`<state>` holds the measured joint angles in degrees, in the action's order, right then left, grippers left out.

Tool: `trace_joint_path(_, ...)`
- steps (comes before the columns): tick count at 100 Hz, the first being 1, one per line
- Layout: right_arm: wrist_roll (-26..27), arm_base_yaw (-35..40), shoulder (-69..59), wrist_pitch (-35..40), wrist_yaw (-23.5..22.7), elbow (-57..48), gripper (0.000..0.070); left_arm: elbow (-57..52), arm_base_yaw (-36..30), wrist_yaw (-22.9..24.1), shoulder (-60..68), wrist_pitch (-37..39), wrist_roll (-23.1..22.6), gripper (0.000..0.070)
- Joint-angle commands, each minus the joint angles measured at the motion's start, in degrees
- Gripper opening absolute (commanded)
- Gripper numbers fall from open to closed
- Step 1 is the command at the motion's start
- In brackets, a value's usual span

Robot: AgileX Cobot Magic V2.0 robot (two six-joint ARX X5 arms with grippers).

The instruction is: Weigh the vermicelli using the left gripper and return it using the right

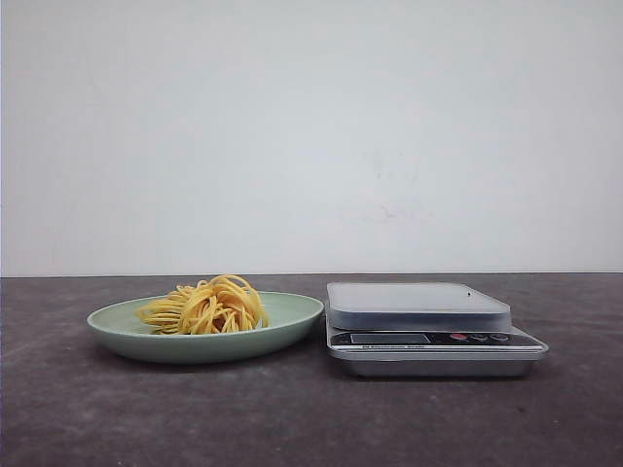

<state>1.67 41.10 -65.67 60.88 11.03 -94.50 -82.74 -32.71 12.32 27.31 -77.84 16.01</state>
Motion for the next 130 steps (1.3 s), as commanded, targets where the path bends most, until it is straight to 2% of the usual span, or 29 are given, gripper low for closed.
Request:
trace_joint_path(1, 0.4, 1.1, 1.6, 2.9, 1.4, -1.1, 0.0383, -0.2, -0.3, 0.3, 0.2, 1.0, -1.6, 0.0314)
trace_joint_path(17, 3.0, 3.2, 8.2, 9.1, 5.5, -1.0, 0.0383, 2.6, -0.3, 0.3, 0.2, 3.0, -1.9, 0.0314)
trace_joint_path(37, 8.3, 5.3, 17.7, 13.4, 10.6, 0.5, 0.0383, 6.5, -0.3, 0.0, 0.2, 5.4, -2.1, 0.0314)
trace_joint_path(62, 11.1, 5.3, 31.4, 14.3, 11.5, 10.1, 0.0383, 7.6, -0.3, -0.1, 0.0, 7.0, -3.4, 0.0314)
trace_joint_path(74, 12.0, 5.3, 36.6, 10.7, 10.7, 18.3, 0.0383, 7.6, -0.3, 0.2, -0.6, 7.6, -4.0, 0.0314)
trace_joint_path(87, 13.0, 5.2, 39.6, 3.0, 6.7, 27.6, 0.0383, 8.4, -0.3, 0.2, -2.7, 9.3, -4.0, 0.0313)
trace_joint_path(95, 12.9, 5.2, 40.0, -1.9, 6.2, 32.8, 0.0383, 10.0, -0.3, 0.2, -4.9, 11.4, -4.0, 0.0311)
trace_joint_path(113, 13.2, 5.3, 40.0, -10.5, 3.9, 39.9, 0.0374, 14.3, -0.3, 1.8, -9.0, 13.0, -3.5, 0.0310)
trace_joint_path(119, 13.5, 5.3, 40.0, -12.0, 3.7, 41.0, 0.0309, 15.5, -0.3, 1.9, -9.5, 12.7, -3.4, 0.0310)
trace_joint_path(124, 13.8, 5.3, 39.9, -12.1, 3.8, 41.2, 0.0179, 16.2, -0.3, 1.9, -9.6, 12.7, -3.3, 0.0297)
trace_joint_path(128, 13.8, 5.3, 39.9, -12.0, 3.8, 41.2, 0.0014, 16.6, -0.3, 1.9, -9.6, 12.7, -3.3, 0.0233)
trace_joint_path(130, 13.7, 5.3, 39.9, -12.1, 3.8, 41.2, 0.0000, 16.7, -0.3, 1.9, -9.6, 12.8, -3.3, 0.0171)
